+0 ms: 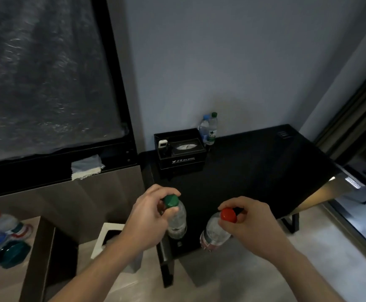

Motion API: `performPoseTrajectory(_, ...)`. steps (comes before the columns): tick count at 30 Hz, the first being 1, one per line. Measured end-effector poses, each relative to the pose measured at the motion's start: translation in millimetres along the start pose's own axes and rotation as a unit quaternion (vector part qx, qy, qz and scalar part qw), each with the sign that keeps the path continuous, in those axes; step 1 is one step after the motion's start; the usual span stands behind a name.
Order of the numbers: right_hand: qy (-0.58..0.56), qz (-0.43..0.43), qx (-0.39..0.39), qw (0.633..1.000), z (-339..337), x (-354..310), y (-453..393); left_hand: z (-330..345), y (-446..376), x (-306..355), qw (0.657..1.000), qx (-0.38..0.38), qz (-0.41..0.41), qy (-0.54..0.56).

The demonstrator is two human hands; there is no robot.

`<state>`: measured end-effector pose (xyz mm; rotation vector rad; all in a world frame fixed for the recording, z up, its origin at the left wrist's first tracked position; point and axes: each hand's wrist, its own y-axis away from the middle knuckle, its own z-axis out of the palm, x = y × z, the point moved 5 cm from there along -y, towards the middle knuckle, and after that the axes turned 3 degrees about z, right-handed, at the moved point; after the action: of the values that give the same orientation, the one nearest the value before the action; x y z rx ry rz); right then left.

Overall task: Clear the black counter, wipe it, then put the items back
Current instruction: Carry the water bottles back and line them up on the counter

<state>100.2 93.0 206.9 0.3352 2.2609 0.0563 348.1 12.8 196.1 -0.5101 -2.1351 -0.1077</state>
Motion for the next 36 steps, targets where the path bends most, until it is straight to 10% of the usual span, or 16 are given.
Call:
performPoseTrajectory(13,0.032,-0.085,-0.092,0.992,-108.4,66.6,-103.1,94.7,-60.9,59.1,0.994,0.088,-0.065,-0.005)
performPoseTrajectory(36,0.095,-0.067,-0.069,0.991,-230.7,170.6,-357.3,243.9,-356.4,49.0,0.994,0.02,-0.102,-0.022)
